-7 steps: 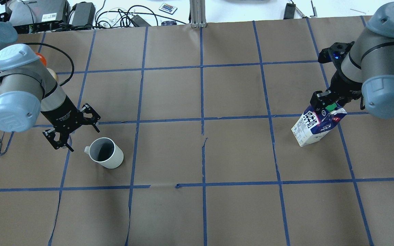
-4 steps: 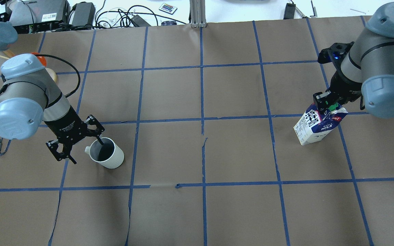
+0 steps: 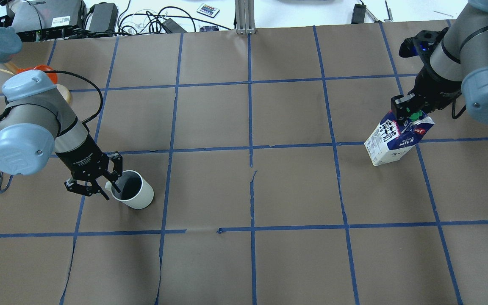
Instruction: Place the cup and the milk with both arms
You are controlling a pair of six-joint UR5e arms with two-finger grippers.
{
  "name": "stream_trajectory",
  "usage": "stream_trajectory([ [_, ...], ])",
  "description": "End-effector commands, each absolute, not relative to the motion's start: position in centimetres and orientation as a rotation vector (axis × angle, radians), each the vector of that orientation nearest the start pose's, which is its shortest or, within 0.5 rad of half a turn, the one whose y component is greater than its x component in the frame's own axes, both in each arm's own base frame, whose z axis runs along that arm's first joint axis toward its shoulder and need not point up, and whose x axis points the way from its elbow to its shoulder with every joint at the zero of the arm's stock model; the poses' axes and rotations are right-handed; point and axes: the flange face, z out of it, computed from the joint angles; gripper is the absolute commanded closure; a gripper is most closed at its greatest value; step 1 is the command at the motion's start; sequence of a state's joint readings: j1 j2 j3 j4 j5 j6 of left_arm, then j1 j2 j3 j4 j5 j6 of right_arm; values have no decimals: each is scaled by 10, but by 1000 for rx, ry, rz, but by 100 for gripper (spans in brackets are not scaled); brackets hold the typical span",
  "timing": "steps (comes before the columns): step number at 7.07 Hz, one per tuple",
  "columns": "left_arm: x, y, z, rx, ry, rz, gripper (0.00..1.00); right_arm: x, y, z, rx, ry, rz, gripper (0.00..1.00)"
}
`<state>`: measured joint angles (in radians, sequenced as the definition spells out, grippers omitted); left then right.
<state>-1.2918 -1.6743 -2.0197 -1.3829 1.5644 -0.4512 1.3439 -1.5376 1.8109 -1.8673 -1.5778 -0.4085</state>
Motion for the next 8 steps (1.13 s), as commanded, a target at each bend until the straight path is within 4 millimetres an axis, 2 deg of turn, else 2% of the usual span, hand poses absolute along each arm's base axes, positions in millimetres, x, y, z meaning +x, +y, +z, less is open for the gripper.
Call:
stream_trajectory([
  [1, -8, -459, 252, -1098, 2867, 549, 100, 21, -517, 398, -236, 3129, -47, 100],
  [2, -7, -463, 256, -1100, 2872, 526, 100, 20, -519, 396, -224, 3129, -42, 100],
  [3, -3, -479, 277, -1121, 2895, 440, 100, 22, -518, 396, -186, 3129, -41, 100],
  [4, -2, -502, 302, -1182, 2948, 383, 100, 22, -518, 396, -173, 3130, -41, 100],
  [5, -2, -520, 319, -1278, 2931, 331, 100, 21, -520, 393, -171, 3128, -31, 100],
  [6, -18, -529, 329, -1360, 3017, 324, 100, 21, -522, 389, -168, 3125, -20, 100],
  [7, -30, -534, 333, -1466, 3003, 313, 100, 21, -523, 388, -168, 3124, -18, 100],
  [8, -68, -543, 338, -1454, 3021, 245, 100, 22, -524, 389, -167, 3113, -25, 100],
])
